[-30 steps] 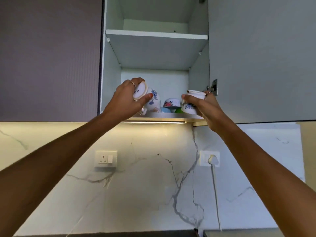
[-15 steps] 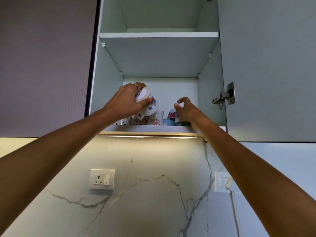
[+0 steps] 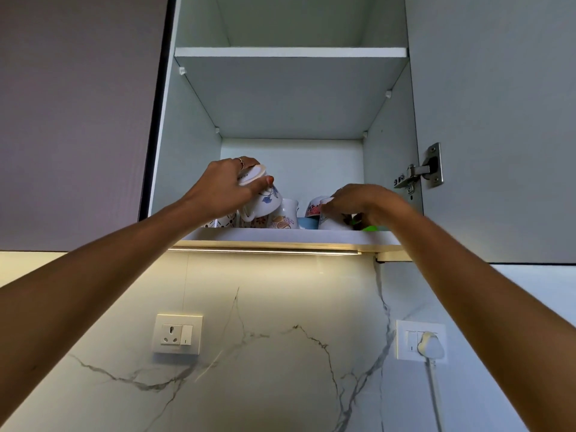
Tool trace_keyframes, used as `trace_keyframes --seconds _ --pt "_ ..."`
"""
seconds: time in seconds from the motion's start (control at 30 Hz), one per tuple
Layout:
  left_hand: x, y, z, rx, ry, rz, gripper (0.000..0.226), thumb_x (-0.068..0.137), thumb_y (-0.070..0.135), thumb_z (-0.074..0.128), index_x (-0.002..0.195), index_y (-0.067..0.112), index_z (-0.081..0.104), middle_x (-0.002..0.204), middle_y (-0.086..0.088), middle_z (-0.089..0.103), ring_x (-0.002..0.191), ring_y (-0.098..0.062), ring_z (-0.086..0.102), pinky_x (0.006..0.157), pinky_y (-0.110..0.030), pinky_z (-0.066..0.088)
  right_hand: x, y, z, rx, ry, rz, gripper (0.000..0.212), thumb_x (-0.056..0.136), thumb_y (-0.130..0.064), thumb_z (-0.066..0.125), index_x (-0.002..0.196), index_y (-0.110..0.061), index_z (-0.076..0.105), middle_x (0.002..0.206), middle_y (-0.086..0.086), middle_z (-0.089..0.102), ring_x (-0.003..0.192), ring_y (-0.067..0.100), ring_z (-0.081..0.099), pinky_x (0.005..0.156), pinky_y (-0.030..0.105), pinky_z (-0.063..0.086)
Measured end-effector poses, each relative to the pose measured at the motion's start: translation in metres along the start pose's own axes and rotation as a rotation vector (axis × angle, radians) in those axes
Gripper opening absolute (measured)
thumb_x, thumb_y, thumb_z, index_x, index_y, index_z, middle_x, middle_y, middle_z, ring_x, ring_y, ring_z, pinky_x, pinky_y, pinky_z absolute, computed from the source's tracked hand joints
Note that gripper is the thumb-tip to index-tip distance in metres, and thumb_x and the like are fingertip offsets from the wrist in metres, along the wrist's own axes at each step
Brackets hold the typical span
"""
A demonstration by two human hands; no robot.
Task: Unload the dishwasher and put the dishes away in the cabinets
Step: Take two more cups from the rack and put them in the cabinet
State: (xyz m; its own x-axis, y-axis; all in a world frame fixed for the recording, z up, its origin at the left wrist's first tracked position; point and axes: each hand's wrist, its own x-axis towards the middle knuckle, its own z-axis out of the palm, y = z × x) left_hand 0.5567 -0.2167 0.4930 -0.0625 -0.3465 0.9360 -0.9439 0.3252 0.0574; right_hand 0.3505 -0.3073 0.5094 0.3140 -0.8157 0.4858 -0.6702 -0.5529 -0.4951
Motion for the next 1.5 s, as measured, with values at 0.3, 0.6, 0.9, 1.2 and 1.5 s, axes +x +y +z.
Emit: trace_keyframes --seconds 0.3,0.6,0.9,1.2,1.5 --pt "0.002 -0.006 0.002 -0.051 0.001 -0.01 0.036 0.09 0.043 0.057 0.112 0.015 0.065 0.104 -0.004 0.068 0.091 -0.018 0.06 0.072 -0.022 0.041 0.007 0.005 -0.002 0.121 -0.026 -0.043 0.043 0.079 -0.018 0.075 0.118 -0.006 0.061 0.098 0.012 0.069 0.085 0.024 0.063 0.093 0.039 0.053" --pt "0.004 -0.019 0.005 -0.031 -0.008 0.025 0.037 0.089 0.045 0.057 0.112 0.017 0.064 0.102 -0.001 0.066 0.09 -0.017 0.059 0.063 -0.01 0.036 0.029 0.003 0.024 -0.147 0.359 -0.089 0.059 0.07 -0.051 0.075 0.107 -0.005 0.064 0.107 0.015 0.065 0.089 0.026 0.058 0.068 0.028 0.039" --pt "0.016 -0.019 0.005 -0.074 0.022 0.04 0.035 0.089 0.045 0.058 0.112 0.018 0.064 0.1 0.002 0.065 0.091 -0.015 0.059 0.068 -0.019 0.04 0.028 0.006 0.02 -0.084 0.337 -0.09 0.054 0.077 -0.053 0.068 0.092 -0.001 0.069 0.095 0.014 0.068 0.077 0.022 0.056 0.066 0.026 0.04" --pt "0.063 -0.004 0.015 -0.326 -0.076 -0.11 0.044 0.085 0.045 0.064 0.12 0.019 0.062 0.107 0.002 0.064 0.092 -0.011 0.059 0.066 -0.013 0.044 0.023 0.024 0.016 0.035 0.205 -0.167 0.036 0.082 -0.037 0.07 0.107 -0.013 0.061 0.1 0.007 0.065 0.07 0.017 0.058 0.051 0.02 0.04" --pt "0.097 0.009 0.048 -0.402 -0.245 -0.152 0.036 0.086 0.041 0.064 0.107 0.012 0.07 0.084 0.001 0.067 0.069 -0.008 0.059 0.054 -0.015 0.044 0.03 0.036 0.017 0.345 0.215 -0.182 0.033 0.08 -0.03 0.074 0.105 -0.011 0.063 0.105 0.012 0.068 0.096 0.026 0.065 0.084 0.033 0.051"
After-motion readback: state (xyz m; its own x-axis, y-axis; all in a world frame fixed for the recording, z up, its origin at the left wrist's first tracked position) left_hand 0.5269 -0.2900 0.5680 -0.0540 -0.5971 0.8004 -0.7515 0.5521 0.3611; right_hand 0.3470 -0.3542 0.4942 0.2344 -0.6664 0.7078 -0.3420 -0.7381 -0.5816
